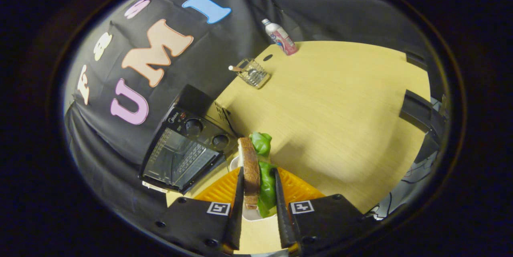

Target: Open the toaster oven, put the food inside, and close the toaster oven door.

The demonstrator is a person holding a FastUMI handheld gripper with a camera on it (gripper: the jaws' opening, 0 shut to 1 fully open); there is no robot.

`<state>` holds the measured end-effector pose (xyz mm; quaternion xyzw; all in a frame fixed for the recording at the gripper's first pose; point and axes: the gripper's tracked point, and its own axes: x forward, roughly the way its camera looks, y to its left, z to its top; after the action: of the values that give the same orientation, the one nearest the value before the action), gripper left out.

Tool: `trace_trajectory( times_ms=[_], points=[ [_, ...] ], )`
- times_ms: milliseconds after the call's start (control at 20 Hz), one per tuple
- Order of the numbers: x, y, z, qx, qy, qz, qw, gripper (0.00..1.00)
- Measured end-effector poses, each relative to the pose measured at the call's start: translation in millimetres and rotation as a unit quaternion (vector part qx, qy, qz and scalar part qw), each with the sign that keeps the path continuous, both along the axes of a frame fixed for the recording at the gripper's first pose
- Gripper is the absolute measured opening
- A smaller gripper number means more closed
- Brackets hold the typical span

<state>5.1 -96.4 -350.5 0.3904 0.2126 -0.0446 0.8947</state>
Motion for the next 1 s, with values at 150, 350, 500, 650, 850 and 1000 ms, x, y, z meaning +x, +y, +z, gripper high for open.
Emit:
trace_trajectory(
  times_ms=[150, 350, 500, 650, 850, 1000],
  points=[
    [-3.0, 2.0, 11.0, -0.002, -0.010, -0.003, 1.000, 0.31],
    [-12.4, 5.0, 37.8, 0.028, -0.042, -0.030, 0.998, 0.31],
    [-10.6, 14.0, 63.0, 0.102, -0.094, -0.078, 0.987, 0.31],
    [-5.2, 45.9, 68.6, 0.156, -0.118, -0.096, 0.976, 0.30],
    [12.7, 112.7, 62.9, 0.183, -0.110, -0.066, 0.975, 0.31],
    [35.9, 160.5, 72.8, 0.207, -0.120, -0.045, 0.970, 0.30]
  ],
)
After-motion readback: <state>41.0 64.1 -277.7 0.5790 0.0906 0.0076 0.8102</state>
